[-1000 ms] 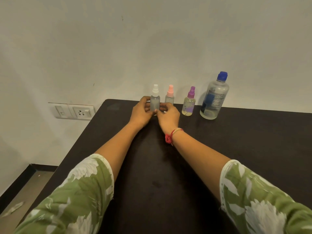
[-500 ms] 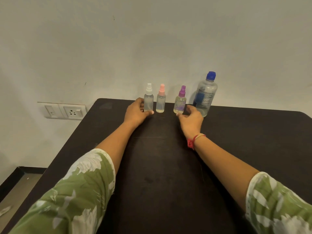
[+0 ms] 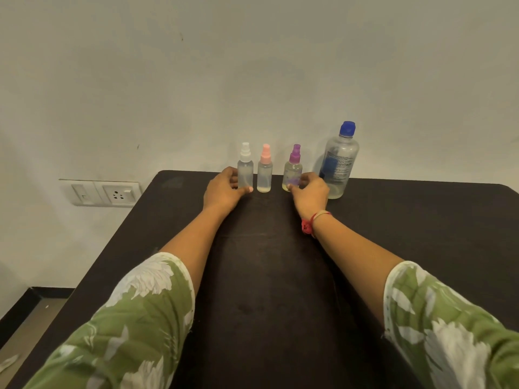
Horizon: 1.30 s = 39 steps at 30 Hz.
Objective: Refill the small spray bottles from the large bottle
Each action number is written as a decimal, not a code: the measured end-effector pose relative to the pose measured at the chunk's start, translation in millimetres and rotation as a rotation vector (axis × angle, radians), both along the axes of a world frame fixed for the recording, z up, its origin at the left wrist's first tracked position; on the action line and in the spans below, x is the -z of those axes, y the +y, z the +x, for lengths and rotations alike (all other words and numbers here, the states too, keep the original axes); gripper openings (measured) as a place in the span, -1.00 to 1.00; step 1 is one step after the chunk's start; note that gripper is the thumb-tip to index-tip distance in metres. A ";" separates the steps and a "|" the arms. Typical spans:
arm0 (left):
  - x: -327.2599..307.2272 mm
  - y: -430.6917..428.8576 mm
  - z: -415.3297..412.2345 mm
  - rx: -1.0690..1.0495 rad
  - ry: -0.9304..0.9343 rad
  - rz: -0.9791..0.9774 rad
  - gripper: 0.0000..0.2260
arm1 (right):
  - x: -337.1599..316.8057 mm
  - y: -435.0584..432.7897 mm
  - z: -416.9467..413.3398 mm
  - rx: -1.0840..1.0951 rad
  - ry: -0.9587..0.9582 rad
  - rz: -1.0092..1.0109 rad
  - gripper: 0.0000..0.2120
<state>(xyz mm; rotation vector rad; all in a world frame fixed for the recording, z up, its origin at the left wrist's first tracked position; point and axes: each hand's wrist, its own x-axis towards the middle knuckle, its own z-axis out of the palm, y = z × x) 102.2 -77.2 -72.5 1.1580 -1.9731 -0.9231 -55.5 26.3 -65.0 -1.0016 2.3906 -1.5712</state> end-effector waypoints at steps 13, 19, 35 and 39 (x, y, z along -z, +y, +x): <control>-1.9 5.6 1.1 0.001 0.016 0.003 -0.58 | -4.1 65.8 -41.1 0.276 0.107 -0.166 -0.41; -2.7 5.8 0.9 -0.002 0.012 0.006 -0.58 | -7.6 54.7 -64.2 -0.030 -0.152 -0.016 -0.20; -1.2 -2.1 -4.5 -0.052 -0.031 0.012 -0.65 | -5.7 44.8 -55.5 -0.103 -0.102 -0.031 -0.35; -4.0 2.5 -4.6 -0.050 0.030 0.049 -0.54 | -10.0 49.7 -58.5 -0.148 -0.159 0.016 -0.25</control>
